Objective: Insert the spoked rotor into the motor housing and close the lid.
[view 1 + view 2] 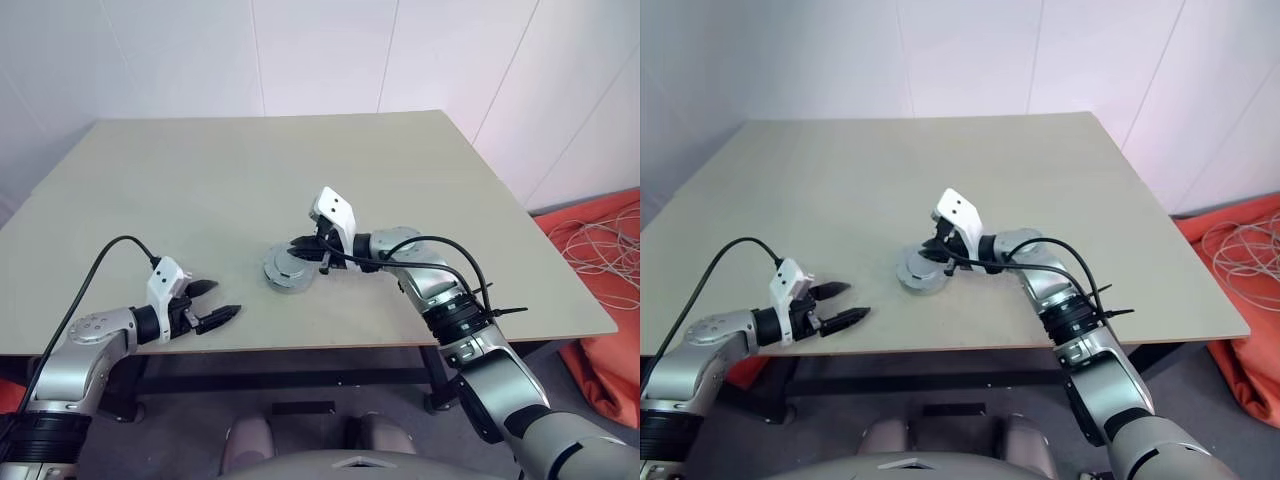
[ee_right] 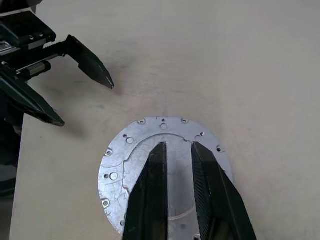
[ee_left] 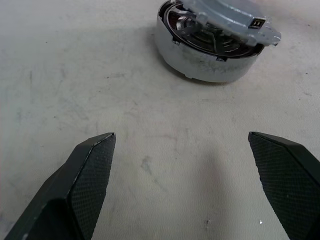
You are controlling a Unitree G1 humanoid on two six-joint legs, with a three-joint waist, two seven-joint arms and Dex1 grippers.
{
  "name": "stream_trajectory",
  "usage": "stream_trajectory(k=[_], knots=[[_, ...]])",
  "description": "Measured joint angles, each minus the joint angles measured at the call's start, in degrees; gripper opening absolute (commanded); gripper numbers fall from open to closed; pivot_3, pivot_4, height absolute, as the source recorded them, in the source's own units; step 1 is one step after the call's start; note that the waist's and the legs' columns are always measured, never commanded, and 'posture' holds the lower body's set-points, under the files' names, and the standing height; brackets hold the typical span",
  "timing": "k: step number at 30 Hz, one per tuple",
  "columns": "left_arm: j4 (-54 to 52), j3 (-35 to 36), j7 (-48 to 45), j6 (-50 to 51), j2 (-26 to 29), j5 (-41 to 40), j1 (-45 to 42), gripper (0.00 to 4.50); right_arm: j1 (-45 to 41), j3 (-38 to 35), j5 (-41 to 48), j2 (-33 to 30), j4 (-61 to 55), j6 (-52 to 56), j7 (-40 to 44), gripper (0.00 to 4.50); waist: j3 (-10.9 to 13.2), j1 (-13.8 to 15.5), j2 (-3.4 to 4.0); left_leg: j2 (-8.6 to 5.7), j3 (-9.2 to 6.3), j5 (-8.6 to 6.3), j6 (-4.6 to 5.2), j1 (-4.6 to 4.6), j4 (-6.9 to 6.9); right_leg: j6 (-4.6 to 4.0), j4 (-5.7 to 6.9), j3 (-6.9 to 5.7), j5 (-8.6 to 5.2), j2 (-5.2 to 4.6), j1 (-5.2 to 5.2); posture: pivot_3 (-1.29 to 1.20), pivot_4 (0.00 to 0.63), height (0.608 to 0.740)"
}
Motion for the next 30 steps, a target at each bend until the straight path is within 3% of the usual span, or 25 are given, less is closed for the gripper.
stream_trajectory(k=[9,30], knots=[[-1.2,0.2,-3.8,-2.8,0.0,-1.2,0.5,4.5,-0.2,0.5,0.1,-0.7,3.7,-3.0,6.8,4.47,0.0,0.0,0.0,0.01,0.0,0.0,0.0,-0.02,0.0,-0.01,0.02,-0.01,0.0,0.0,0.0,0.0,0.0,0.74],[-1.3,1.8,-8.0,-6.4,1.8,-2.5,-1.7,4.5,-6.8,0.8,-4.4,3.4,22.2,-16.5,7.9,4.47,0.0,0.0,0.0,0.01,0.01,0.0,0.0,-0.03,0.01,-0.03,0.05,0.0,0.0,0.0,-0.02,0.0,0.0,0.74]])
